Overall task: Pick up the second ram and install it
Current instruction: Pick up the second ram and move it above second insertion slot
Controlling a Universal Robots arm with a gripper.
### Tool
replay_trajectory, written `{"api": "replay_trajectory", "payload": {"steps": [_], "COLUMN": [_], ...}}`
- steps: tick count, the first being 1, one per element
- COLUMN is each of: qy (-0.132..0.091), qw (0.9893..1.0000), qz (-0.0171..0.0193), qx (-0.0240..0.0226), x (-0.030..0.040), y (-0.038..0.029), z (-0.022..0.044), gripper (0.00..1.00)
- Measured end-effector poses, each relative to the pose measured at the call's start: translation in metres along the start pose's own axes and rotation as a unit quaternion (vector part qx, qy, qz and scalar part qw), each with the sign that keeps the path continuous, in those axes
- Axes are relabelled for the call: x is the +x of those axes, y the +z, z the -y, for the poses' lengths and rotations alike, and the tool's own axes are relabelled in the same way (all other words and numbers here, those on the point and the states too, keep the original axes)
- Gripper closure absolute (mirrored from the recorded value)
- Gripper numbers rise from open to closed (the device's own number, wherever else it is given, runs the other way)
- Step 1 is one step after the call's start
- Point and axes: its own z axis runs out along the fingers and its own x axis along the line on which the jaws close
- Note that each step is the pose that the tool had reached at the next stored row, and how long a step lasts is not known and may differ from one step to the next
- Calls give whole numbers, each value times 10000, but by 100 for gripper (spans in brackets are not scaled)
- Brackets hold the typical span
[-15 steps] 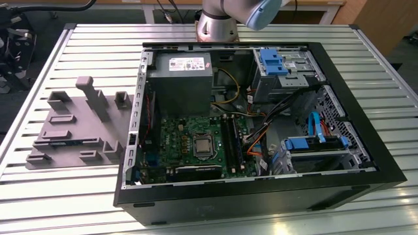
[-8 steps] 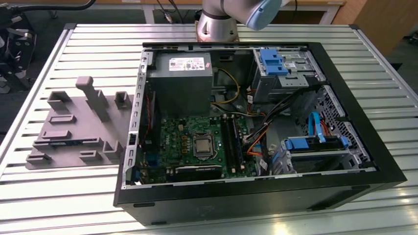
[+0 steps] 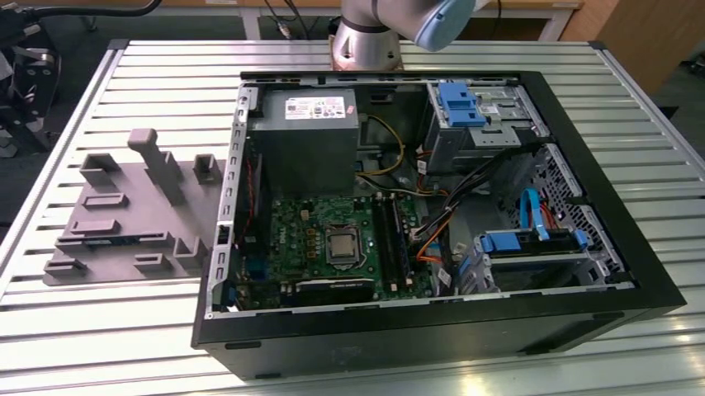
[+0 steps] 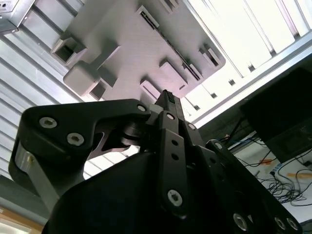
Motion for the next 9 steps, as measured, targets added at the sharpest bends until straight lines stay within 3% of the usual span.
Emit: {"api": "replay_trajectory", "payload": {"steps": [4,9], "qy": [-328,-745], "qw": [9995,9972], "qz": [-14,-32], "qx": [-4,-9], "x": [0,1], "y": [1,2], "z": [0,0], "gripper": [89,89]}}
